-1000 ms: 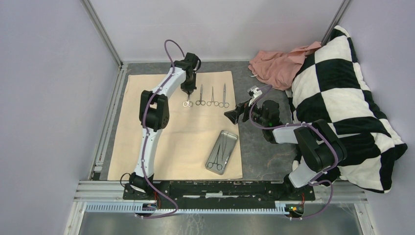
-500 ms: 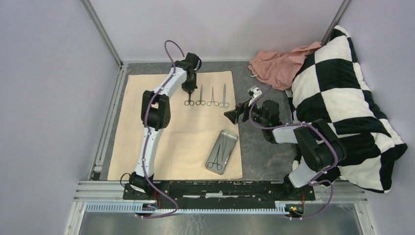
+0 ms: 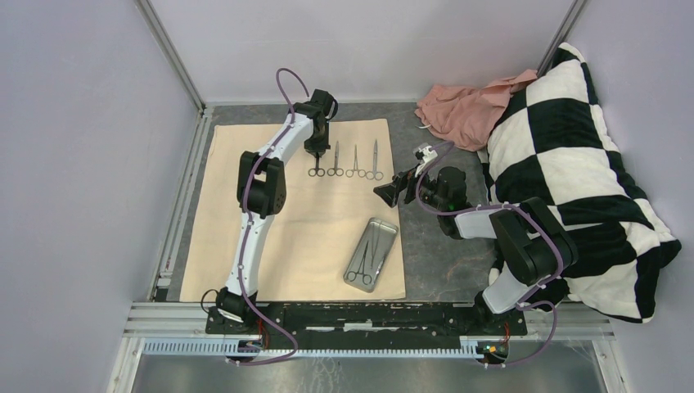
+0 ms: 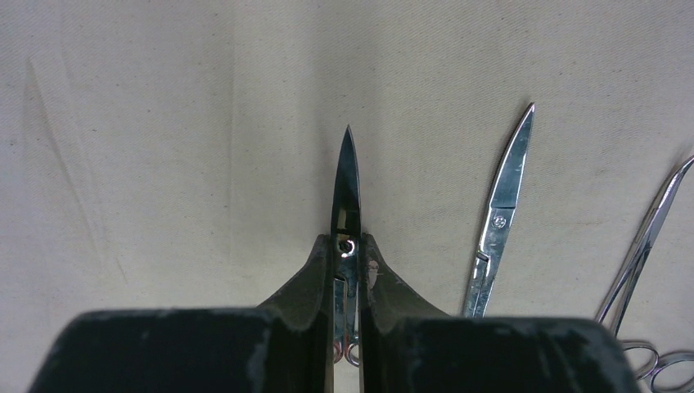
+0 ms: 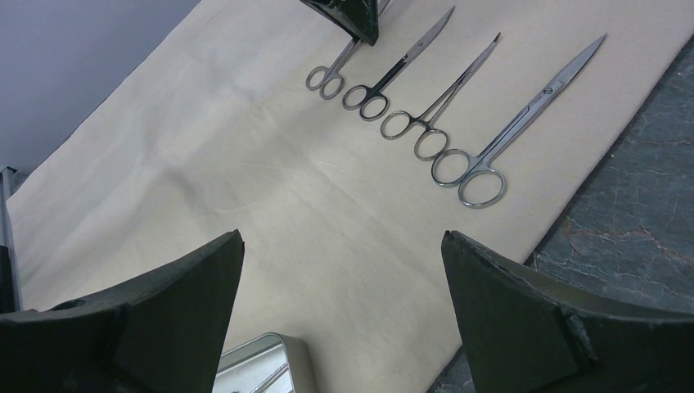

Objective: Open and lay out the surgical kit
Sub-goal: Place the medical item in the surgical kit.

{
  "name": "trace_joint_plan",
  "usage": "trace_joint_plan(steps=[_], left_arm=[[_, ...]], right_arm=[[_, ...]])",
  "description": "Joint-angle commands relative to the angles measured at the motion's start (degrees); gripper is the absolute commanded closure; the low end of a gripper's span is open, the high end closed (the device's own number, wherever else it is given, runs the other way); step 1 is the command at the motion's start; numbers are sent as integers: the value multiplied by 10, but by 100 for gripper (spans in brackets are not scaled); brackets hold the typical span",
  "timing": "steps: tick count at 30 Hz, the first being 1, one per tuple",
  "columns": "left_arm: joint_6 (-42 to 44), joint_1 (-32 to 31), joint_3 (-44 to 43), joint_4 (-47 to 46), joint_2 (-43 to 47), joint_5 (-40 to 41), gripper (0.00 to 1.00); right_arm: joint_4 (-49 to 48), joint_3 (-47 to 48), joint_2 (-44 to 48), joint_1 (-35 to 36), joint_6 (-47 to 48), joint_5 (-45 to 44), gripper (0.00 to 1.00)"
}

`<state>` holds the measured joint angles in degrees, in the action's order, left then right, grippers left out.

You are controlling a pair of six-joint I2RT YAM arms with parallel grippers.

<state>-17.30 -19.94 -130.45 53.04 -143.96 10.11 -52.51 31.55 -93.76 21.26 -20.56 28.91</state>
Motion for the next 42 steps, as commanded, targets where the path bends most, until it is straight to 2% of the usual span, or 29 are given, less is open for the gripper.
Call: trace_joint_plan(steps=[1,18,22,27,31,34,38,42], left_arm=[[-17,2,-18,-40,-15,0,98],[0,2,-15,-54,-17,-8,95],[0,2,-15,-50,-16,-7,84],[4,2,-12,-44,8,-12,64],[7,2,4,-42,56,-12,48],[7,1,26,-40,103,-6,43],[2,-8,122,-56,202,-17,42],[-12,-35,343,-136,347,-53,40]], right_arm=[[-32,22,-6,-1,-7,16,2],[-38,27,-15,-1,-16,26,2],[-41,28,-17,-2,-19,27,2],[-48,29,-21,-2,-24,32,2],[-56,31,-29,-1,-32,37,2],[-53,32,-29,-2,-28,34,2],[-44,35,-31,-2,-23,29,2],[-30,35,-28,-1,-14,22,2]])
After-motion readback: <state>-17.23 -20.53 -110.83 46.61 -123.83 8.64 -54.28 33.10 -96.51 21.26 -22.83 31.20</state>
